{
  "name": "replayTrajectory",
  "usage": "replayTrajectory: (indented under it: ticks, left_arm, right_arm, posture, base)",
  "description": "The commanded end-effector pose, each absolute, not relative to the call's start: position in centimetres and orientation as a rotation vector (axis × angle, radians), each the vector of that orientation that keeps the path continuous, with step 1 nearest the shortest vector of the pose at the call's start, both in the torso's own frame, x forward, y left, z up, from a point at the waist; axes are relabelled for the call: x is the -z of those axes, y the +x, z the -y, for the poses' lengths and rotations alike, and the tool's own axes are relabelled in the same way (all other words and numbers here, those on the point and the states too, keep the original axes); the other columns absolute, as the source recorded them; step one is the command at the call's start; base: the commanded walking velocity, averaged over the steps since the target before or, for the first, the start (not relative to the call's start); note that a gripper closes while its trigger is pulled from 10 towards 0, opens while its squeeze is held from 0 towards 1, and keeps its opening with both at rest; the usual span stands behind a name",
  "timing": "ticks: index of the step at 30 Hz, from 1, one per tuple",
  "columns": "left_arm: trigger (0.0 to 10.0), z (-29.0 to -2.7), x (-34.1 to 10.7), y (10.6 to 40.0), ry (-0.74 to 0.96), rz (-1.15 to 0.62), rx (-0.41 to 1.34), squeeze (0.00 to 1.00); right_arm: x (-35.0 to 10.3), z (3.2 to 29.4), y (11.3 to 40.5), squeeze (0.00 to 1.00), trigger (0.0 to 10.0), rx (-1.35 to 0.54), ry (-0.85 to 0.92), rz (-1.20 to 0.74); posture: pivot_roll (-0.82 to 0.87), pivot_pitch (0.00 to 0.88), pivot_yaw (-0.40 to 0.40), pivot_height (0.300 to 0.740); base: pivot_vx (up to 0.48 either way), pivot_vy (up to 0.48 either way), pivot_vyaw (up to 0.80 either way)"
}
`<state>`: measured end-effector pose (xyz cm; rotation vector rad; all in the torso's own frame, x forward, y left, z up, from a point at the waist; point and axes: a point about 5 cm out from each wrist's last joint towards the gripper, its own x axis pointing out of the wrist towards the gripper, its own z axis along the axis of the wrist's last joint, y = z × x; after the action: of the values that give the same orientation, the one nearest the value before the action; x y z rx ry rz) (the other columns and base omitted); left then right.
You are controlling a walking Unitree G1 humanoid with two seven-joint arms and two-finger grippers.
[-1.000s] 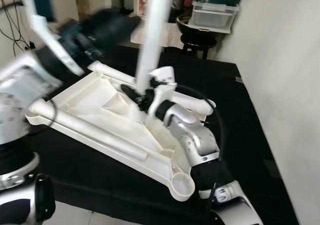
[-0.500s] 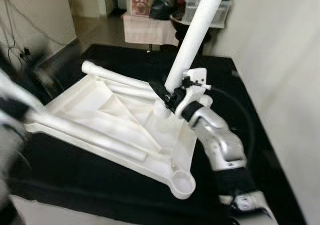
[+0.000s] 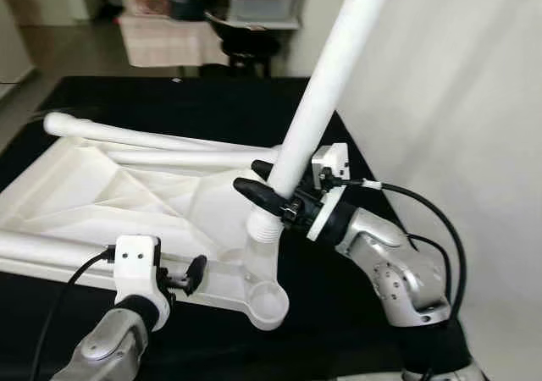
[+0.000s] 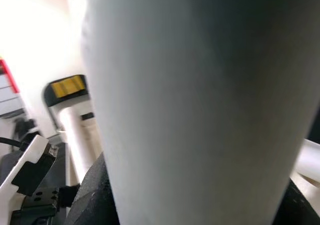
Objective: Building children table
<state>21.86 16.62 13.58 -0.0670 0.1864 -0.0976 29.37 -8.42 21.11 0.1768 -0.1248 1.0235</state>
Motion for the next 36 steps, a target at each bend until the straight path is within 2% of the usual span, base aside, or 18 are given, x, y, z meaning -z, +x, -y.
replayTrajectory:
  ticks: [1, 5, 10, 22, 36]
  left_arm:
    - [10.0, -16.6, -13.3, 21.7, -0.011, -0.173, 0.067, 0.0]
    - [10.0, -16.8, -13.1, 21.8, 0.105, -0.129, 0.024, 0.0]
    - [10.0, -16.6, -13.1, 22.0, 0.162, -0.117, 0.029, 0.0]
    - [10.0, -16.6, -14.4, 22.9, 0.232, -0.05, -0.003, 0.0]
    - [10.0, -16.6, -14.5, 23.1, 0.268, -0.047, 0.015, 0.0]
  right_arm:
    - [-20.8, 8.3, 29.1, 0.0, 10.0, -1.025, 0.171, 0.112]
    - [-19.6, 8.8, 29.4, 0.0, 10.0, -0.955, 0.158, 0.07]
    - [-19.7, 8.2, 29.4, 0.0, 10.0, -0.943, 0.187, 0.078]
    - [-20.3, 6.7, 29.5, 0.0, 10.0, -0.939, 0.182, 0.12]
    - [-20.8, 5.9, 29.7, 0.0, 10.0, -0.939, 0.186, 0.145]
  posture:
    - [-0.11, 0.05, -0.037, 0.74]
    - [-0.11, 0.034, -0.034, 0.74]
    - [-0.11, 0.036, -0.034, 0.74]
    - [-0.09, 0.035, -0.041, 0.74]
    - [-0.07, 0.04, -0.031, 0.74]
  base:
    - [0.0, 0.0, -0.8]
    - [0.0, 0.0, -0.8]
    - [0.0, 0.0, -0.76]
    - [0.0, 0.0, 0.0]
    - [-0.263, 0.0, 0.0]
